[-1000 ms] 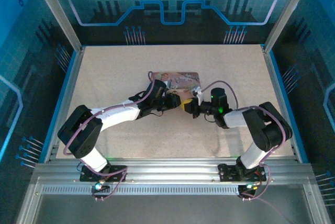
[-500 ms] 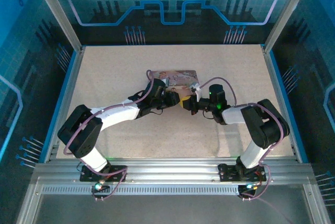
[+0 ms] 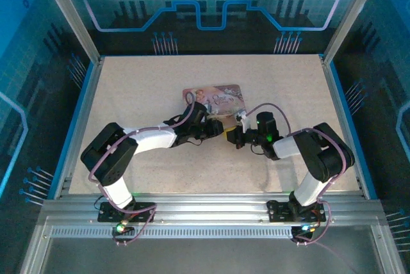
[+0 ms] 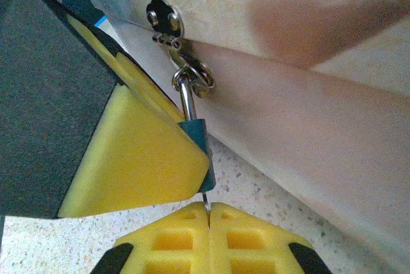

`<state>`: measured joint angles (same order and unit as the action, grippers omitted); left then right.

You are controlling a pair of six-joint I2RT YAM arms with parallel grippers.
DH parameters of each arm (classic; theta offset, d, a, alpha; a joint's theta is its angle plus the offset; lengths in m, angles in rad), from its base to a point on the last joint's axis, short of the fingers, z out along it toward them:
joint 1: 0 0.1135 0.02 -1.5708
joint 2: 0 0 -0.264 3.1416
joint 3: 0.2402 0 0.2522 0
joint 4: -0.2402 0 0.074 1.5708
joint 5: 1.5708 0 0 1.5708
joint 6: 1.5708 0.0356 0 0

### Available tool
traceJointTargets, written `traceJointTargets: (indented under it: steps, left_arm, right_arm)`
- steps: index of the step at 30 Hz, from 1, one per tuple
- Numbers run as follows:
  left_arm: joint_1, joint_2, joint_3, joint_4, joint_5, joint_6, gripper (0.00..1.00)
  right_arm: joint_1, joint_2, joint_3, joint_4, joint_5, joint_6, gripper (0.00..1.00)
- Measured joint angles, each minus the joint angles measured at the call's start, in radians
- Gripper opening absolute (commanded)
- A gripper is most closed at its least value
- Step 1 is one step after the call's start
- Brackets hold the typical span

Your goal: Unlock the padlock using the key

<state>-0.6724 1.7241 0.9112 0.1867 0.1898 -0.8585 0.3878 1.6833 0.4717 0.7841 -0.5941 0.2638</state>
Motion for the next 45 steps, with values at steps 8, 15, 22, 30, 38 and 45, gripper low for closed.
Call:
traceJointTargets:
  steps: [8,15,22,30,38,45]
  left_arm:
    - [-0.005,0.014,-0.015,0.016,0.017,-0.006,0.49]
    - [-0.005,-0.029,-0.051,0.028,0.017,-0.006,0.66]
    - [0.008,-0.158,-0.139,0.069,0.010,-0.039,0.70]
    - [0.010,-0.208,-0.327,0.227,-0.018,-0.169,0.67]
    - [0.008,-0.269,-0.382,0.290,-0.062,-0.249,0.67]
    - [-0.008,-0.274,-0.425,0.315,-0.094,-0.319,0.67]
  right_arm:
    - [0.011,-0.006,-0.019,-0.037,0.039,0.042,0.00]
    - [0.026,-0.045,-0.039,-0.114,0.063,0.075,0.00]
    - [0.060,-0.080,-0.039,-0.173,0.071,0.122,0.00]
    - [0.132,-0.156,-0.039,-0.242,0.118,0.267,0.00]
    - [0.171,-0.240,-0.039,-0.335,0.159,0.388,0.00]
    - [0.207,-0.241,-0.024,-0.377,0.180,0.434,0.00]
